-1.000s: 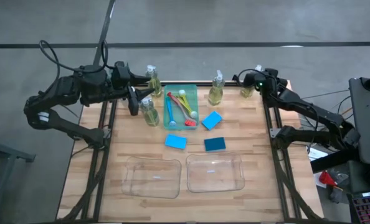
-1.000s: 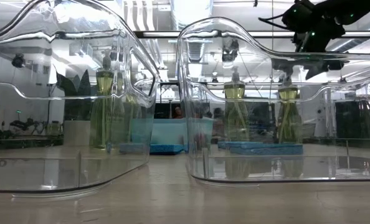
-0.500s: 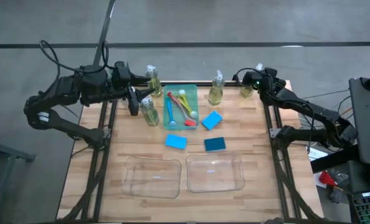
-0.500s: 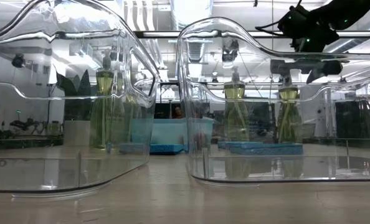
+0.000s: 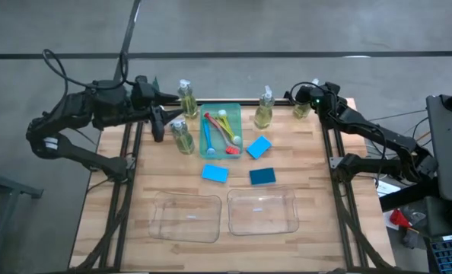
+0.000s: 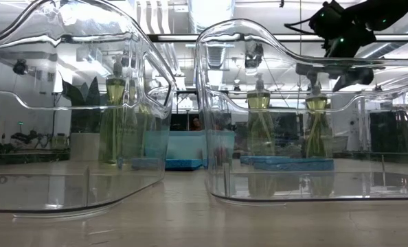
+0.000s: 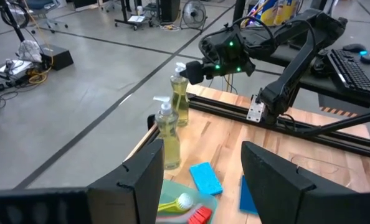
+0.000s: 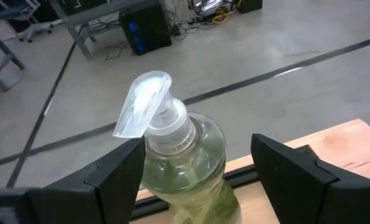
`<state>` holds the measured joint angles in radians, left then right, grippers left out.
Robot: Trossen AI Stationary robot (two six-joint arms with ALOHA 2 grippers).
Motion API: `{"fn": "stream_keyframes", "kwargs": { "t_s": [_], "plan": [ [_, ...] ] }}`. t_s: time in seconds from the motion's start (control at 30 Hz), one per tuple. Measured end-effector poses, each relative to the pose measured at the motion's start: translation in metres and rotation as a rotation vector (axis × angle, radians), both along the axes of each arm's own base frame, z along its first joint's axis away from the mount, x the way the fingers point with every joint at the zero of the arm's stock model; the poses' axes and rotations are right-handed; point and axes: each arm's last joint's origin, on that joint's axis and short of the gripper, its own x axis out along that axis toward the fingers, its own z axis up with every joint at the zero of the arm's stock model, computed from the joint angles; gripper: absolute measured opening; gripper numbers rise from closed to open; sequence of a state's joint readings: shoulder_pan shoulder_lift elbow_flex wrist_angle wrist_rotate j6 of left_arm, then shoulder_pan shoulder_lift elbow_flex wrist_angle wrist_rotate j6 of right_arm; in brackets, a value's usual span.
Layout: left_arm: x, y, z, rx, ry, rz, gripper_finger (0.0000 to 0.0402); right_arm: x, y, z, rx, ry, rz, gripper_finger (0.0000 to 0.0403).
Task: Pick & Place Kitchen Sink Supplies
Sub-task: Put the soap dispenser into the right transparent bin
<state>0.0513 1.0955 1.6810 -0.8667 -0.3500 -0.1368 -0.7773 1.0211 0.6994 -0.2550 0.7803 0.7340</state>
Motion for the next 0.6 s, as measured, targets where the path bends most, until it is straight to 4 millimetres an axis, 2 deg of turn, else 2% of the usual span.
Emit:
{"fn": "stream_keyframes", "kwargs": {
  "t_s": [0.37, 0.6],
  "plan": [
    [-0.024, -0.001, 0.010, -0.017, -0.076, 0.006, 0.0207, 0.002, 0.003, 0.003, 0.042, -0.081, 0.133, 0.0267],
    [-0.052, -0.003, 0.022, -0.014, -0.159, 0.004, 0.0207, 0.004, 0.004, 0.004, 0.061, -0.115, 0.204, 0.0263]
  ]
}}
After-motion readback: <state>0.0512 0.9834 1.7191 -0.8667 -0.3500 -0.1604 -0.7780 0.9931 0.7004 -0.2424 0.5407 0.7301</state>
